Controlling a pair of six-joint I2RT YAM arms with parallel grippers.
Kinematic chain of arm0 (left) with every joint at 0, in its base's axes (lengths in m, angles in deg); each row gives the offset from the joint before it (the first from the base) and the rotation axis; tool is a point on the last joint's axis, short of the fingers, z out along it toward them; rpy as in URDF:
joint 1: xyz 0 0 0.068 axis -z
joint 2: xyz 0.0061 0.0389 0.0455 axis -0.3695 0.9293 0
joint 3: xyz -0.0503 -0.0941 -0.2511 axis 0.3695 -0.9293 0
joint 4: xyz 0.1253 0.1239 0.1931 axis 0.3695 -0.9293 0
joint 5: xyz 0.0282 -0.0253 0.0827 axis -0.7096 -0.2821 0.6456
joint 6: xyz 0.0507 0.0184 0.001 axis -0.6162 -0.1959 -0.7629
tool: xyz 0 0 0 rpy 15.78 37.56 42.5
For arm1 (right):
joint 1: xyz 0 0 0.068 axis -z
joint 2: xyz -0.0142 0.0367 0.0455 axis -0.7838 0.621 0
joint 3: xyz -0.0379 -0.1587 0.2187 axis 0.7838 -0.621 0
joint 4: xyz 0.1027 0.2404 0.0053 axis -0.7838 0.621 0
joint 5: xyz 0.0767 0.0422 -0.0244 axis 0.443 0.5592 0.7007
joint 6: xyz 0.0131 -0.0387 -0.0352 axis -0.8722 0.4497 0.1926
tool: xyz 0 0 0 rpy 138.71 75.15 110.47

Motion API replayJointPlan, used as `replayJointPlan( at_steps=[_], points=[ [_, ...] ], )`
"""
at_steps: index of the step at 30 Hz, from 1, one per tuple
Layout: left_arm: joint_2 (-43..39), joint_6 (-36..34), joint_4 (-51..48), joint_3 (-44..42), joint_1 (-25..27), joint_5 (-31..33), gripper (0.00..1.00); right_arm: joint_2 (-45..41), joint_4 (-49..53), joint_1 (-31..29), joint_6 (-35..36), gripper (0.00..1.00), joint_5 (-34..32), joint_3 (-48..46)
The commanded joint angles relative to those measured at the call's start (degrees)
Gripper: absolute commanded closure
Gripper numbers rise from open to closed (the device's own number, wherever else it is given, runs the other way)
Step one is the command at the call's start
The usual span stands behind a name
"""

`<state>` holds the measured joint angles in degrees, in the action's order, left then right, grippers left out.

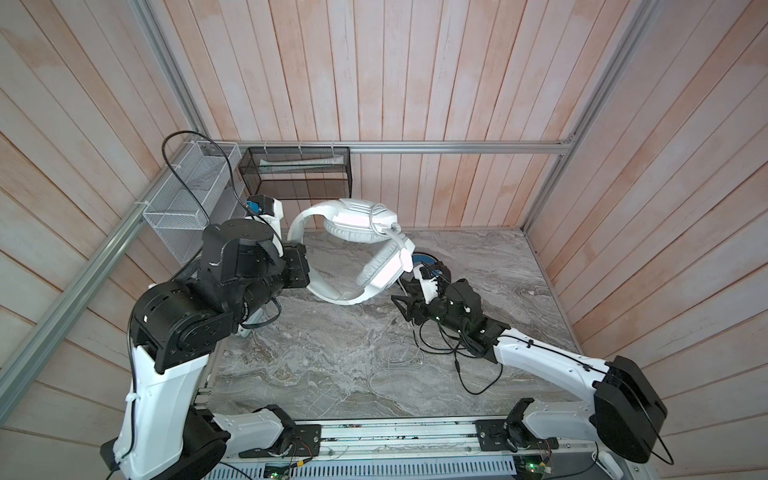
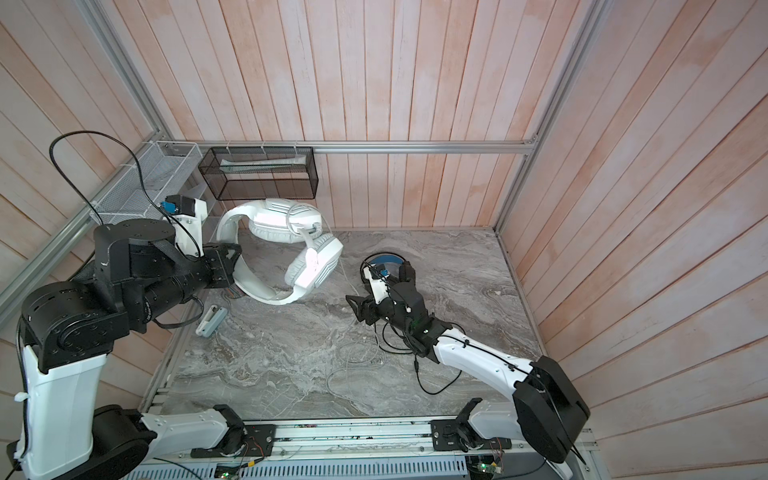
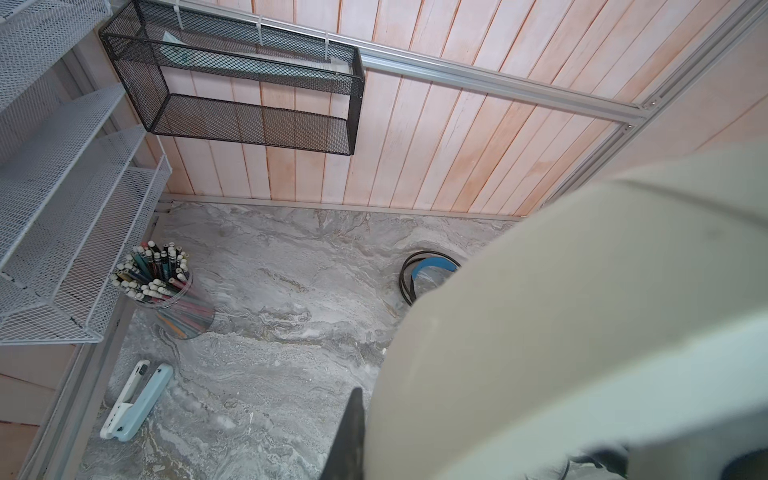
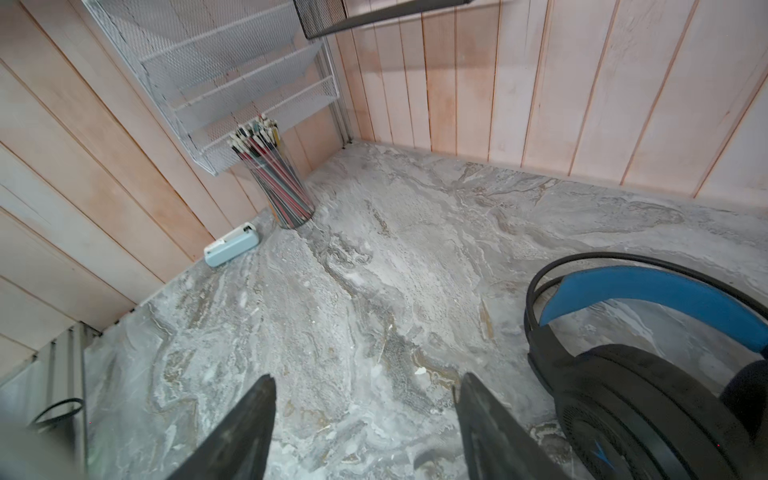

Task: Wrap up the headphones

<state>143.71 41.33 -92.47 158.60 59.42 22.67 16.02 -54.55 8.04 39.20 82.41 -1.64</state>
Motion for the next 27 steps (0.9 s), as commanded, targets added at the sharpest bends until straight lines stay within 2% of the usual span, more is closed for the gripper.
replayJointPlan(
  at_steps=[1,7,11,14,20,27],
  points=[
    [-0.2,0.6,4.0,0.3,0.1,1.1,1.0,-2.4,0.4,0.4,-3.7,0.29,3.2,-1.1],
    [-0.2,0.3,4.3,0.3,0.1,1.4,1.0,-6.7,2.1,0.4,-5.9,0.26,5.5,-3.8],
    [-0.1,0.2,4.5,0.3,0.1,1.7,1.0,-9.3,-1.3,0.4,-8.2,0.33,8.5,-8.4],
    [-0.1,0.0,5.0,-0.1,0.1,1.7,1.0,-9.1,-4.7,0.0,-10.8,0.45,13.1,-12.3],
    [0.5,-0.2,5.1,-0.1,0.1,1.8,1.0,-8.8,-11.5,-2.7,-12.9,0.47,13.3,-18.7],
    [0.9,-0.2,5.2,0.0,0.1,2.4,1.0,-2.4,-16.0,-4.1,-13.1,0.53,13.3,-19.0]
  ],
)
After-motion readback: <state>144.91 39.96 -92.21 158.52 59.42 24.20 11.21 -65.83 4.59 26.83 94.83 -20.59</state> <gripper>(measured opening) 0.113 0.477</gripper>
